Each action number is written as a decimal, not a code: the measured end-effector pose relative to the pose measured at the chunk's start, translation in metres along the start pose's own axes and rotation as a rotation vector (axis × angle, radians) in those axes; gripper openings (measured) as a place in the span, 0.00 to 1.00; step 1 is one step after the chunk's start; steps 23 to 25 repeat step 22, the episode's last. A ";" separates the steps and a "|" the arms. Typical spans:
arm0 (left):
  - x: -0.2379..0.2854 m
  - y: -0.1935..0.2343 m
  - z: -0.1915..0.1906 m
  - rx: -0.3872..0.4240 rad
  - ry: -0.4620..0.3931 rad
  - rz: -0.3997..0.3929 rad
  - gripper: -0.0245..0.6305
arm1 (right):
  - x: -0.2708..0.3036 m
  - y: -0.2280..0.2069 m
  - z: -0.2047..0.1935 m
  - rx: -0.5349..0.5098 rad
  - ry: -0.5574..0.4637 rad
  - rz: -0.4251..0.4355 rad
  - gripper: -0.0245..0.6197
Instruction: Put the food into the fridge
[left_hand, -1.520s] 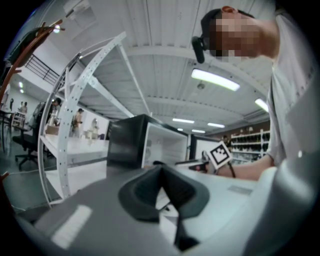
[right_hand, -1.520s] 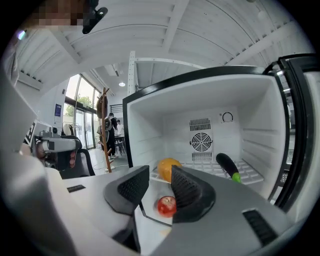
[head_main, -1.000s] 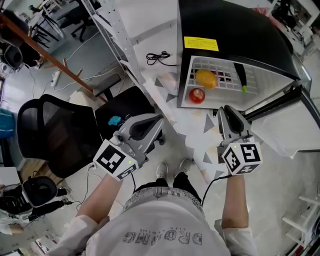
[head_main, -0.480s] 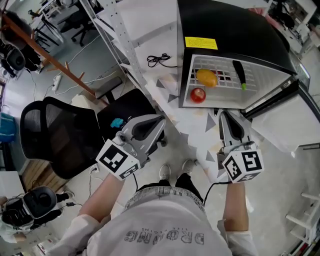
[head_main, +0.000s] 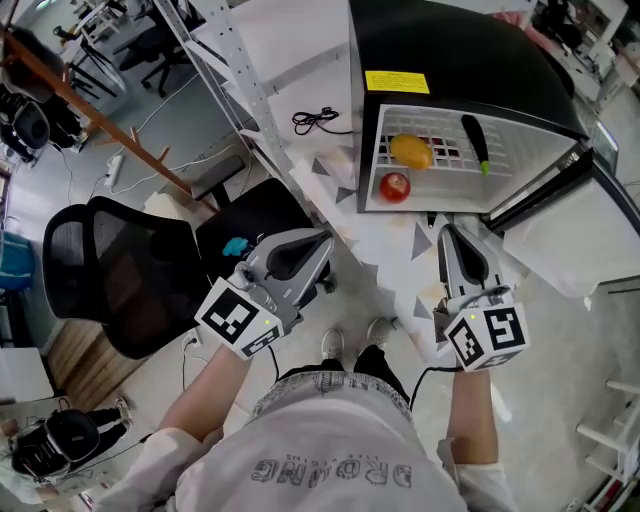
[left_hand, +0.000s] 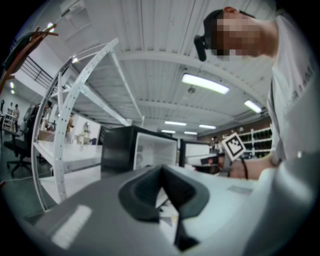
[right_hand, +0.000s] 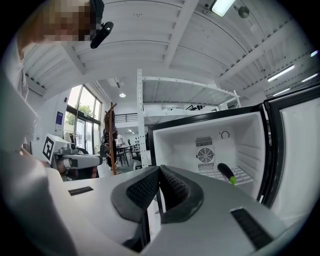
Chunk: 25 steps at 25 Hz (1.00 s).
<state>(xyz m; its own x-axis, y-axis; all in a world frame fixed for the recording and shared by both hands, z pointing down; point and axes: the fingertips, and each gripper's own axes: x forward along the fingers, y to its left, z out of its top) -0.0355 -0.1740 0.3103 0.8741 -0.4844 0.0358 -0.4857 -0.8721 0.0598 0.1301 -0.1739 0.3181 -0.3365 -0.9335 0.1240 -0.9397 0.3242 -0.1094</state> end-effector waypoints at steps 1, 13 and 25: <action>0.000 0.000 0.000 0.000 0.000 -0.001 0.05 | -0.001 0.000 0.000 -0.001 0.001 0.000 0.05; 0.003 -0.006 0.001 0.005 -0.007 -0.004 0.05 | -0.005 0.000 0.001 -0.022 0.008 0.010 0.04; 0.007 -0.004 0.002 0.006 -0.006 -0.002 0.05 | -0.002 -0.003 0.001 -0.031 0.017 0.015 0.04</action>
